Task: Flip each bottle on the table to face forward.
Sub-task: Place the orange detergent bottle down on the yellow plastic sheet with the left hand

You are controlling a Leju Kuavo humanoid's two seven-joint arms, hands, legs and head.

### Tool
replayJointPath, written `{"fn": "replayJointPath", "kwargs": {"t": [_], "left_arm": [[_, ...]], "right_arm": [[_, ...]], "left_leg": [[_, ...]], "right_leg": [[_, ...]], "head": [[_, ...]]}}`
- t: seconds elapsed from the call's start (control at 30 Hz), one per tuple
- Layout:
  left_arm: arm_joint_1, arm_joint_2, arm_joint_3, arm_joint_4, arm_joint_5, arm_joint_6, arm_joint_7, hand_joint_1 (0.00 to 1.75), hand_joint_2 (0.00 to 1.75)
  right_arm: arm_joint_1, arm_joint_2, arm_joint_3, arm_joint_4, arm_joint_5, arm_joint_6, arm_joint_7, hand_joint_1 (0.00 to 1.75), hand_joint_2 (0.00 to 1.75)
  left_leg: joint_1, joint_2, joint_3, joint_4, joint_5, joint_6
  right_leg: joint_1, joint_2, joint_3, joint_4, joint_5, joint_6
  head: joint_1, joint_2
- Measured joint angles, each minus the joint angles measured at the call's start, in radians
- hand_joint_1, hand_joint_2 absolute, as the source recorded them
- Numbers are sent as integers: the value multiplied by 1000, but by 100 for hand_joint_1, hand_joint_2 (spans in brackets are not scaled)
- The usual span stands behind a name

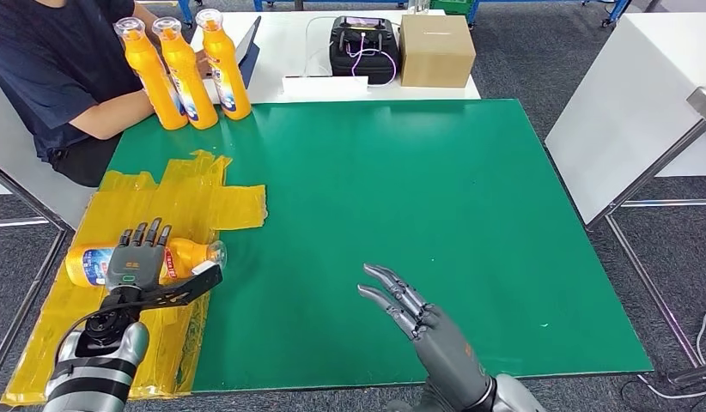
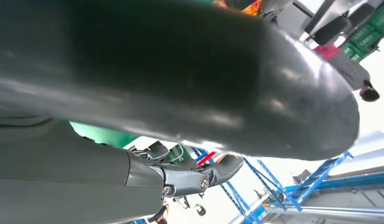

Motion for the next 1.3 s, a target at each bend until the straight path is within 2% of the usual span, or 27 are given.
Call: {"fn": "replayJointPath", "kwargs": {"t": [0.1,0.23,0.33,0.4,0.47,0.57,0.67,0.73,0.83,1.13,1.3], "left_arm": [[33,2,0,-45,17,-1,-12,0,175],[56,4,0,-85,23,-1,-17,0,0],[81,3,0,-121,99,25,-60,0,0],[136,-21,6,-204,285,52,-152,0,0],[224,-76,18,-342,549,44,-268,0,0],[388,-182,20,-586,937,-61,-407,0,0],[533,-256,4,-788,1155,-173,-509,0,0],[598,-288,-5,-876,1185,-197,-541,0,0],[646,-316,-10,-948,1190,-207,-552,0,0],[679,-344,-10,-1016,1213,-236,-567,0,0],[732,-356,-65,-1037,1255,-315,-651,0,0]], "right_arm": [[-1,2,2,6,0,2,0,0,0],[-1,3,4,8,0,2,0,0,0],[6,8,4,10,2,-6,-3,0,0],[30,21,2,10,4,-37,-6,0,0],[68,43,1,10,16,-105,-8,0,0],[115,74,8,7,19,-188,-11,0,0],[136,91,23,13,-3,-199,-10,0,0],[139,99,30,21,-7,-204,-12,0,0],[140,106,35,29,-10,-211,-17,0,0],[142,115,39,40,-27,-208,-26,0,0],[138,143,41,67,-98,-175,-66,0,0]], "left_leg": [[0,-1,0,0,0,0],[0,-2,-1,0,0,0],[0,-1,-1,0,0,0],[0,-1,-1,0,0,0],[-1,-1,-2,0,-1,0],[-2,1,-5,0,-3,1],[-3,2,-5,0,-4,2],[-3,0,-4,0,-5,2],[-3,-2,-3,0,-5,2],[-2,-2,0,0,-2,1],[-2,-2,-1,0,-2,2]], "right_leg": [[0,0,0,0,0,0],[0,0,0,0,0,0],[0,0,0,0,0,0],[0,0,-1,0,0,0],[-2,0,-2,0,-1,0],[-3,2,-5,0,-1,0],[-4,3,-7,-1,-3,2],[-4,2,-11,-1,-4,2],[-3,0,-13,-1,-5,1],[-3,0,-1,0,-4,1],[-3,0,-1,0,-4,1]], "head": [[0,0],[0,0],[0,0],[0,0],[0,0],[0,0],[0,0],[0,0],[0,0],[0,0],[0,0]]}}
